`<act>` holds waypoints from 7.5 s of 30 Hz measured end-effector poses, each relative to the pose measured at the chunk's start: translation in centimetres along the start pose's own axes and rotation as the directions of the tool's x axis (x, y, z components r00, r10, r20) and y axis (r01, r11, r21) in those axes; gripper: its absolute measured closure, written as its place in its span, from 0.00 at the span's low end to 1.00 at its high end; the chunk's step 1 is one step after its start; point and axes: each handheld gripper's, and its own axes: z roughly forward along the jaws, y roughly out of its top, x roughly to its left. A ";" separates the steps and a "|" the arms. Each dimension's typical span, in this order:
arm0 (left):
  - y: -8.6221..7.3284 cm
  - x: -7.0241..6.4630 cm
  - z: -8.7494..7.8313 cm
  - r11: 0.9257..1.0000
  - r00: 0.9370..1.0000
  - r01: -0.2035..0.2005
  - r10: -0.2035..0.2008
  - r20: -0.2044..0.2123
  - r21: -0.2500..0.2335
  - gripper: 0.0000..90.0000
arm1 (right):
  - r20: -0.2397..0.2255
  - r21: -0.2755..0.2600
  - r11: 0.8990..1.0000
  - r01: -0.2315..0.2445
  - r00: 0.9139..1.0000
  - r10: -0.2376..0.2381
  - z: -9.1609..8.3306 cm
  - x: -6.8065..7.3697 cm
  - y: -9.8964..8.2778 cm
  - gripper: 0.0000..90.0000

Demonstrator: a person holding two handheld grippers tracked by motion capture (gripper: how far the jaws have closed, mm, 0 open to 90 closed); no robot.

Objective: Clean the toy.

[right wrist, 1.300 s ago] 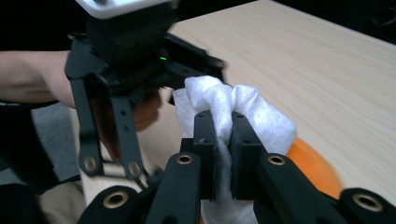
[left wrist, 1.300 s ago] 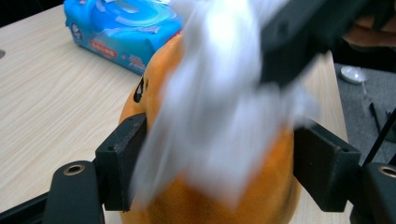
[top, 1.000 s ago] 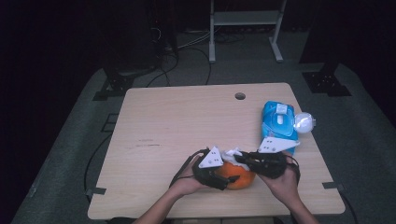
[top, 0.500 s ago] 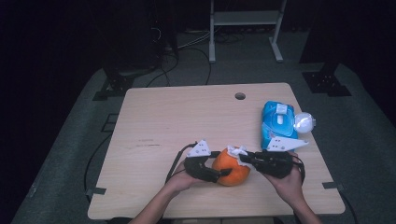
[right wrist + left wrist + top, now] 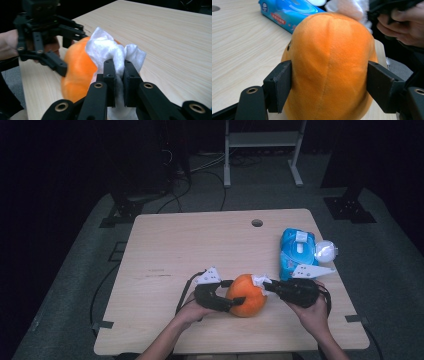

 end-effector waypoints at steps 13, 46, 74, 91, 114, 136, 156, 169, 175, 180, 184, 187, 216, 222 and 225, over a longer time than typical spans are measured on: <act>0.3 -3.0 1.1 0.974 0.977 -0.212 0.211 0.019 0.077 0.24 | -0.007 0.011 0.999 -0.045 0.999 0.045 0.5 -0.9 -0.3 0.91; 0.5 -2.3 1.5 0.998 0.997 -0.067 0.067 -0.042 0.004 0.26 | -0.129 0.010 0.995 0.099 0.987 -0.097 0.0 2.7 1.6 0.91; 0.3 -2.4 1.6 0.996 0.996 -0.081 0.081 -0.023 0.024 0.27 | -0.033 0.010 0.998 0.066 0.997 -0.066 -0.7 1.0 1.1 0.91; 0.6 -3.2 1.9 0.993 0.993 -0.113 0.114 -0.026 0.029 0.29 | -0.023 0.011 0.999 0.041 0.999 -0.041 -0.5 1.0 1.2 0.92; 0.0 -2.3 2.0 0.974 0.974 -0.224 0.224 -0.008 -0.033 0.17 | 0.021 0.033 0.999 0.043 0.999 -0.044 -0.8 0.2 0.8 0.91; 1.3 -2.8 0.4 0.964 0.974 -0.226 0.225 -0.024 -0.137 0.38 | -0.028 -0.072 0.996 0.060 0.998 -0.062 -1.7 1.6 2.1 0.92; 2.2 -3.3 -0.2 0.962 0.966 -0.257 0.254 -0.047 -0.089 0.40 | -0.074 -0.075 0.996 0.039 0.996 -0.044 -0.8 2.7 2.3 0.92; 1.1 -2.3 0.7 0.977 0.977 -0.215 0.214 -0.021 -0.016 0.28 | -0.059 0.066 0.998 -0.011 0.998 0.015 1.4 0.6 0.2 0.92; 0.8 -1.3 0.4 0.983 0.983 -0.184 0.184 0.007 -0.001 0.15 | -0.040 0.075 0.997 -0.024 0.999 0.027 1.2 -0.2 -0.3 0.92; 0.4 -1.3 0.7 0.978 0.978 -0.211 0.211 -0.006 0.005 0.24 | -0.027 0.074 0.997 -0.026 0.999 0.028 1.0 -0.3 -0.3 0.92; 0.6 -1.8 1.2 0.975 0.974 -0.223 0.224 -0.021 0.017 0.25 | -0.031 0.062 0.998 -0.003 1.000 0.005 1.0 0.7 0.3 0.92; 0.6 -2.3 1.7 0.970 0.969 -0.242 0.243 -0.032 0.030 0.25 | -0.064 0.048 0.999 0.026 0.998 -0.023 1.4 2.0 0.9 0.92; -0.8 0.1 1.5 0.987 0.987 -0.146 0.141 0.078 0.063 0.28 | -0.054 0.042 0.999 -0.014 0.998 0.016 0.7 0.6 0.3 0.92; 0.6 -0.9 0.5 0.984 0.984 -0.178 0.177 0.022 0.012 0.34 | -0.069 -0.003 1.000 0.009 0.998 -0.009 0.3 1.6 1.0 0.92; 1.7 -1.0 -0.9 0.986 0.987 -0.158 0.159 0.024 -0.047 0.35 | -0.067 -0.017 1.000 -0.023 0.998 0.021 0.1 0.7 0.8 0.92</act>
